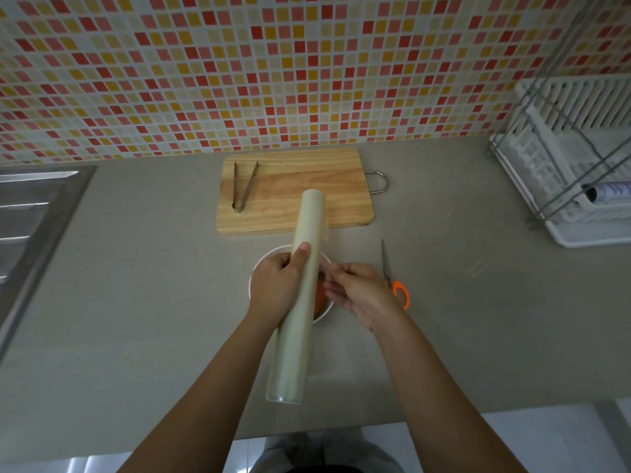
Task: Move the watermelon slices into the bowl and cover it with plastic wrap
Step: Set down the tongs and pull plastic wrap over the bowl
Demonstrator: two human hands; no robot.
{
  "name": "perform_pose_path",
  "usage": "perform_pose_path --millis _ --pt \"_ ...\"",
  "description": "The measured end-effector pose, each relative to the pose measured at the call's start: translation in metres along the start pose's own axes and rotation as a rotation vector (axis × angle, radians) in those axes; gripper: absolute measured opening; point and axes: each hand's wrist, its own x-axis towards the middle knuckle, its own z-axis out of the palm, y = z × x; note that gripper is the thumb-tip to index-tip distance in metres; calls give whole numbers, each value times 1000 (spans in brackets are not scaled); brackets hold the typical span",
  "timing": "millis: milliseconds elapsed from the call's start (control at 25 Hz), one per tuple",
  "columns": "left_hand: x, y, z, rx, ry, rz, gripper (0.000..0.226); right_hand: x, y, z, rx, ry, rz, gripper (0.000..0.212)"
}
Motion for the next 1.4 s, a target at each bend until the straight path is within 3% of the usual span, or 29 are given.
perform_pose_path --millis 240,360,600,920,1080,1400 --pt "1 -4 9 -254 -132 -133 44 12 15 -19 -25 85 -37 24" --pt "0 -3 13 -184 -31 -135 27 15 20 -21 -39 98 -24 23" --pt "-4 -2 20 -56 31 -23 24 11 22 -18 80 174 25 37" --pt "0 2 19 -42 25 -4 24 -9 14 -15 -47 94 -21 42" --pt "4 7 17 -17 39 18 27 -21 13 -12 -48 -102 5 20" --pt "12 3 15 2 53 -42 33 -25 4 -14 102 -78 90 23"
